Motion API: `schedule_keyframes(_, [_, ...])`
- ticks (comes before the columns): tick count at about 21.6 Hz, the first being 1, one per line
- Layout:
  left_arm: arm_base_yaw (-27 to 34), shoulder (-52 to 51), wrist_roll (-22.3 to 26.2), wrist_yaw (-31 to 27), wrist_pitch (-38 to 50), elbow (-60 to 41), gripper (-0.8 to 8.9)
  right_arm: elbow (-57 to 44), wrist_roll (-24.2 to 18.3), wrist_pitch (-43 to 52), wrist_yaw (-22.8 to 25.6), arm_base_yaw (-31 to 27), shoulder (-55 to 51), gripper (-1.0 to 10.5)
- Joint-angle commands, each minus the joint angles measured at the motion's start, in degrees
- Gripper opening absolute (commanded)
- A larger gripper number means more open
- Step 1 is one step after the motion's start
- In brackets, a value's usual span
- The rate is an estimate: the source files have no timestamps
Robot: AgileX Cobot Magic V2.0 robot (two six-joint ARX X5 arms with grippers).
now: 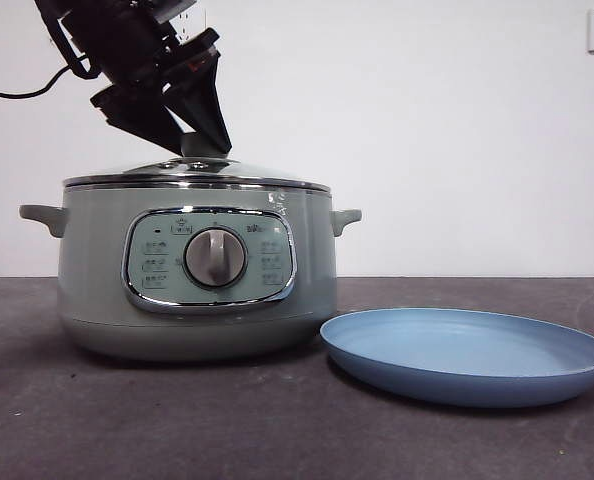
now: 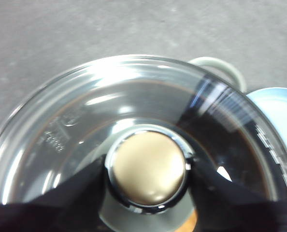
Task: Take the potato out from the steamer,put the potato on the plate,close the lid
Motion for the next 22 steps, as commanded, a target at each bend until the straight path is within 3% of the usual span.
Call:
schedule_keyframes(1, [-0.11, 0.13, 0.59, -0.2, 0.42, -0.13, -0.2, 0.28, 0.0, 0.39, 0.0, 0.13, -0.02, 6.3])
schedule_keyframes(7, [0.04, -1.05, 0.35, -0.13, 1.33, -0.13, -0.08, 0.28, 0.59, 0.46, -0.04, 0.15, -0.02, 6.3])
schedule_keyframes(14, [0.96, -9.51, -1.36, -0.17, 1.22, -0.13, -0.09, 0.28, 7.34, 8.2, -0.33, 1.09, 1.88, 6.3])
schedule_keyframes(19, [2.4, -20.39, -2.62, -2.36, -6.12, -0.13, -0.09, 2.78, 14.97, 18.29, 0.04, 7.72, 9.07, 6.3])
schedule_keyframes(22, [3.32, -27.54, -2.62, -6.38, -11.56, -0.13, -0.08, 7.82, 16.7, 22.16, 5.4, 14.25, 17.55, 6.3])
